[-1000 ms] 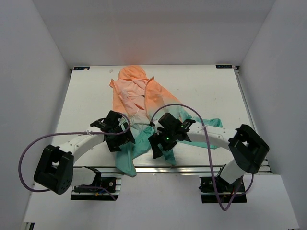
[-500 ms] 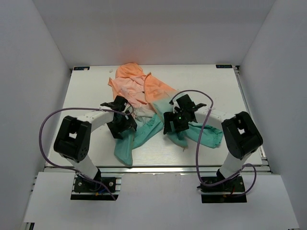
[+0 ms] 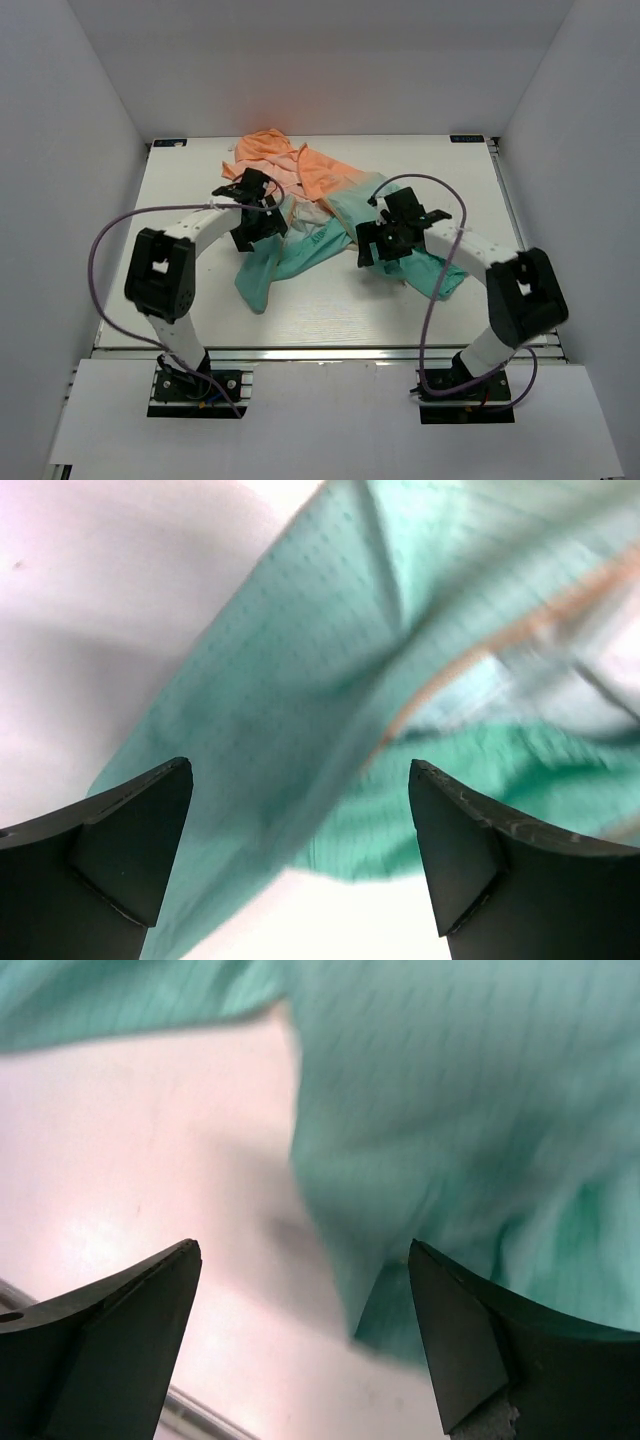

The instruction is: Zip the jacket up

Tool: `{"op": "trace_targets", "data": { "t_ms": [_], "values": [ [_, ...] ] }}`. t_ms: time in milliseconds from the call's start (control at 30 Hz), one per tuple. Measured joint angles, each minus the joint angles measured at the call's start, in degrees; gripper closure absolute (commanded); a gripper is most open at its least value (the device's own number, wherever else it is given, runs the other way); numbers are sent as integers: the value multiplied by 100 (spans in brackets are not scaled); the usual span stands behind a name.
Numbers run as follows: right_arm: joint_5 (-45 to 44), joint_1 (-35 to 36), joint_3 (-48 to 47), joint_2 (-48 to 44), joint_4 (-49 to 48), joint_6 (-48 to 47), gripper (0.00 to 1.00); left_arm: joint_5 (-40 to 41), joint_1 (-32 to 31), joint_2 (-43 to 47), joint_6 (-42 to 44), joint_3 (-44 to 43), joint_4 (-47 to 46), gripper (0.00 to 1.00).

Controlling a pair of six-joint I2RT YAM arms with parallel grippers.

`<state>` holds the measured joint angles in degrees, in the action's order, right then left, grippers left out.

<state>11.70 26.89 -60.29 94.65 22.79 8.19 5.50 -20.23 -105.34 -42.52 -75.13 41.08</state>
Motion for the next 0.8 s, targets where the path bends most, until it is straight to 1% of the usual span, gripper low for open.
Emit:
{"op": "trace_targets", "data": {
  "t_ms": [133,200,300,433,500,533,567,633,667,800],
  "values": [
    [-332,291,649,-1145,146,46,11,-125,0,1285,28,859,-90,2],
    [-481,380,960,-1519,151,57,11,-177,-2,2092,28,1390,-136,2],
    [-752,389,1196,-1576,264,52,11,-190,-4,2977,33,2002,-98,2],
    [-1047,387,1117,-1126,267,44,13,-177,-13,3740,31,2728,79,2],
    [-1067,387,929,-793,243,9,31,-157,-13,3974,24,2940,251,2],
    [-1067,387,789,-605,273,13,43,-129,-13,4079,11,3016,315,2],
    [-1051,387,664,-433,262,-13,66,-96,-13,4157,2,3058,372,2],
    [-994,387,501,-184,234,46,93,-4,-13,4312,-24,3093,481,2],
    [-914,387,485,-133,225,52,100,33,-13,4387,-42,3095,514,2],
    [-426,426,487,-203,256,195,100,157,-13,4564,-83,3095,525,2]
  ]
}}
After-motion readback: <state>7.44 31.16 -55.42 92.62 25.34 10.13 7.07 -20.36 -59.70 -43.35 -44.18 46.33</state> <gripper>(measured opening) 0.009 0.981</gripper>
